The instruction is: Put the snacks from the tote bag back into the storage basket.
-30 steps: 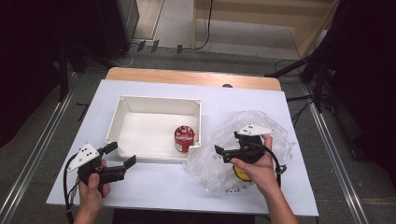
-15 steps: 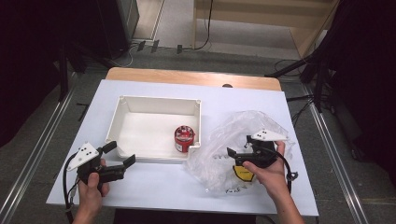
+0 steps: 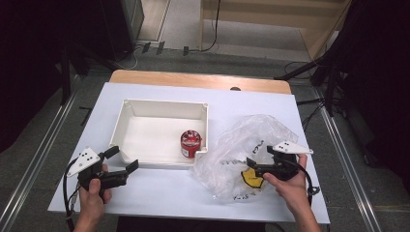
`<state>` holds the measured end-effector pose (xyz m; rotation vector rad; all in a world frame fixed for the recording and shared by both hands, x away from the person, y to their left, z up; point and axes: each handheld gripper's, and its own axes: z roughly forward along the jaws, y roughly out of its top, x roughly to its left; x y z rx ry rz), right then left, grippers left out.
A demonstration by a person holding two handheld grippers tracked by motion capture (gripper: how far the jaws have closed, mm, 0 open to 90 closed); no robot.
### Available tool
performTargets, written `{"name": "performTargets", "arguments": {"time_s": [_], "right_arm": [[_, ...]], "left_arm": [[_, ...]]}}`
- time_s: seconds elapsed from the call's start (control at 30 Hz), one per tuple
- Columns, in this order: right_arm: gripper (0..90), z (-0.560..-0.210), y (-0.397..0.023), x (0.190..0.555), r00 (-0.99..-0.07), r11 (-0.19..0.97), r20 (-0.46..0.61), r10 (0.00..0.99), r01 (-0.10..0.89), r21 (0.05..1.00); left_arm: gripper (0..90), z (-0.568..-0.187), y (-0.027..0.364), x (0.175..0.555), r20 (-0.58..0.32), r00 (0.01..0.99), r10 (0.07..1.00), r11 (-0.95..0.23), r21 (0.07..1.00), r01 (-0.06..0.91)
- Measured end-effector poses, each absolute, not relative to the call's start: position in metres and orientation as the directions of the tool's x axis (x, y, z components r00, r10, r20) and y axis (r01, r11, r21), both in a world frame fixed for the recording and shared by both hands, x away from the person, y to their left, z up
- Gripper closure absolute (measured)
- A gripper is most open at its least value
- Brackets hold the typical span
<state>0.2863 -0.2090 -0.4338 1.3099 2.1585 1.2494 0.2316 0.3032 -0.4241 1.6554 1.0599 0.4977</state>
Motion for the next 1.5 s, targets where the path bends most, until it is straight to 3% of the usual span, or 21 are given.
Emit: {"name": "performTargets", "arguments": {"time_s": [0.73, 1.5], "right_arm": [[8.8, -0.446, -0.259, 0.273, -0.423, 0.127, 0.154, 0.893, 0.564, 0.816], [8.8, -0.459, -0.309, 0.252, -0.385, 0.093, 0.149, 0.911, 0.544, 0.834]], "left_arm": [[8.5, -0.43, 0.311, 0.232, -0.194, 0.498, 0.845, -0.034, 0.91, 0.413], [8.6, -0.434, 0.325, 0.233, -0.201, 0.464, 0.863, -0.011, 0.91, 0.415]]}}
